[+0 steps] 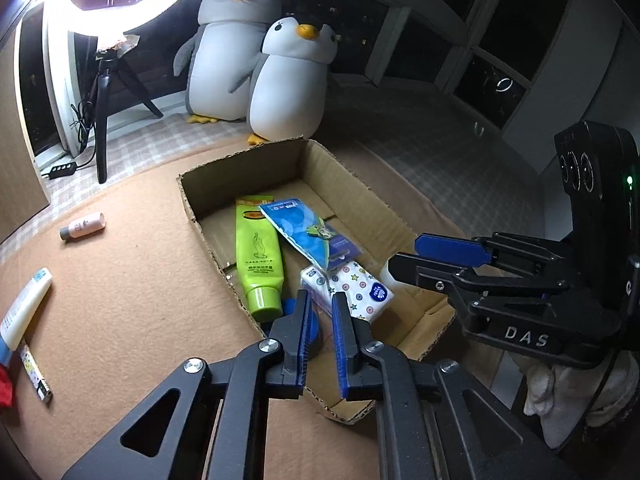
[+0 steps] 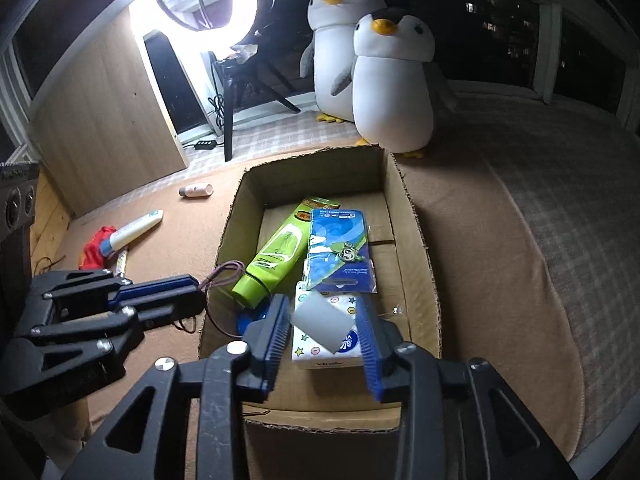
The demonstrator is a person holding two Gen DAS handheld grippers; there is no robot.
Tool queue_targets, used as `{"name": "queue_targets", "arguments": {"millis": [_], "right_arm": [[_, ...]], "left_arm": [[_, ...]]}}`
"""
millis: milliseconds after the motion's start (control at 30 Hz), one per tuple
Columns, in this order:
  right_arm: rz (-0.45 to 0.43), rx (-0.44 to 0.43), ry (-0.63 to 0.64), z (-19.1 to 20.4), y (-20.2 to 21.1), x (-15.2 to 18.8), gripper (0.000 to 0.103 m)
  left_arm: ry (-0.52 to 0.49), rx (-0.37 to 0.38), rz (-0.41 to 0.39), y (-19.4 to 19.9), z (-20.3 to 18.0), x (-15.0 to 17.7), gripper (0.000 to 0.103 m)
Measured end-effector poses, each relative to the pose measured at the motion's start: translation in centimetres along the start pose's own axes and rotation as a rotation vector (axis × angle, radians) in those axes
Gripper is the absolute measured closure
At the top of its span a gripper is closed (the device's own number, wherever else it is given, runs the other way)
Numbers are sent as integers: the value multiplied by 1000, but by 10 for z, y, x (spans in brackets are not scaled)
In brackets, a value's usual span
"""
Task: Organize objects
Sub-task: 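Carry cord and cylinder into the box and open both tools, then withdraw both tools from the box toward the red pouch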
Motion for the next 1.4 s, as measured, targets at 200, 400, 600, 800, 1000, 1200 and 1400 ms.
{"name": "queue_targets", "arguments": {"millis": [200,400,600,800,1000,1200,1400], "right_arm": [[-4,-12,-28,-4,2,-1,64],[1,-23,-15,5,2,1,63],[10,-39,-1,20,0,6,56],[30,-69,24,43,-6,11,53],[48,-105,58,75,-16,18,53],[50,-130,85,110,-24,21,53],[44,-177,83,145,-32,19,52]], "left_arm": [[13,-6,-3,4,3,3,83],[40,-21,1,11,12,11,83],[75,-48,5,24,29,28,80],[126,-90,7,43,55,52,63],[194,-146,11,64,93,80,42],[268,-199,16,86,135,111,29],[343,-264,22,112,175,146,20]]}}
Point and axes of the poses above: each gripper's, at about its wrist camera, not at the fingertips, and y roughly against the way its jaws point, z to its left, x to its underside, the point moved 8 cm from there along -y, roughly the way its jaws point, and after that the axes turned 3 degrees about -y, right-handed, at the moved point
